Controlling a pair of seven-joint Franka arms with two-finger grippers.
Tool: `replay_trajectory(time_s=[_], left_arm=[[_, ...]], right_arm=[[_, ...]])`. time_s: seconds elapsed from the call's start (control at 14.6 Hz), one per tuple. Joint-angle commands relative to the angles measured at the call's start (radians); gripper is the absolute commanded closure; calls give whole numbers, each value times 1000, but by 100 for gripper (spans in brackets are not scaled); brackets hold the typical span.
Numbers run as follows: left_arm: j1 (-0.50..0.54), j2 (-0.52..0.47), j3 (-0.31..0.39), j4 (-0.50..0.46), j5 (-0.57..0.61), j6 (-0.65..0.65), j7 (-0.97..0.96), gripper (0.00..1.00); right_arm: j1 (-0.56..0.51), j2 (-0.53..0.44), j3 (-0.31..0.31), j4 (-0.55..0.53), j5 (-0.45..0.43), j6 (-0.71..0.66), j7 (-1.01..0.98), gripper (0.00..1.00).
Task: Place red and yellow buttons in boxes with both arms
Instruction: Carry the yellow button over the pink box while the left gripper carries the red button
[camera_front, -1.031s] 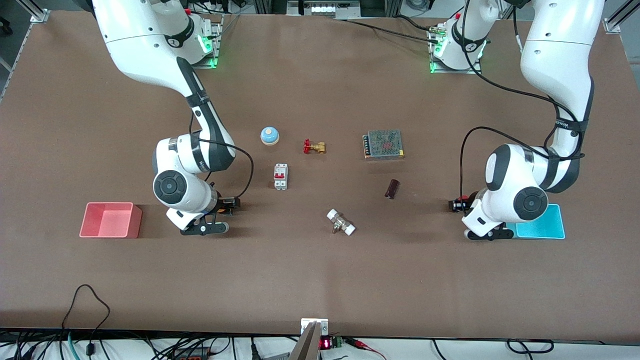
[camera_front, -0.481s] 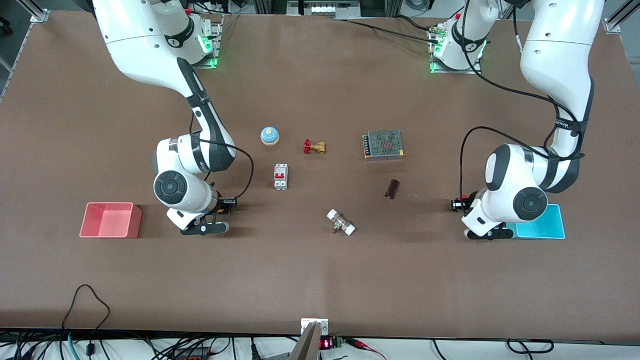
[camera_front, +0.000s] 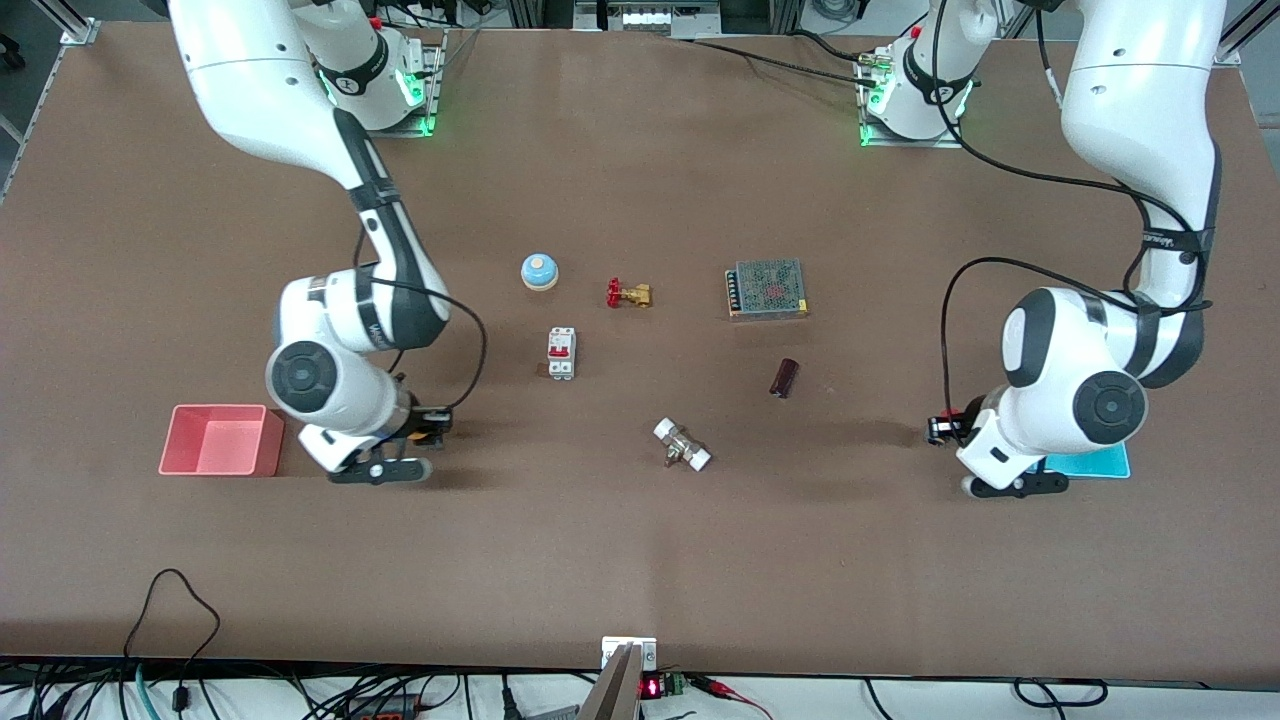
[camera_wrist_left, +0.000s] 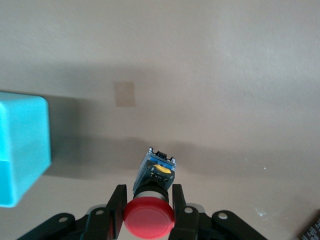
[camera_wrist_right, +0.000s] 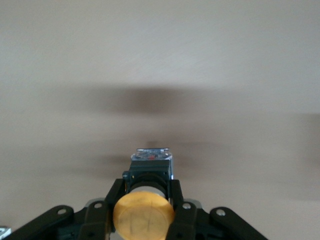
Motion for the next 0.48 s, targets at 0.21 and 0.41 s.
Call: replay_trajectory(time_s=[0.21, 0.41], left_arm=[[80, -18, 10, 121, -3, -124, 74, 75], [119, -18, 10, 137, 19, -129, 140, 75]], right_arm=[[-151, -25, -91, 129, 20, -240, -130, 68], [-262, -20, -90, 135, 19, -234, -278, 68]])
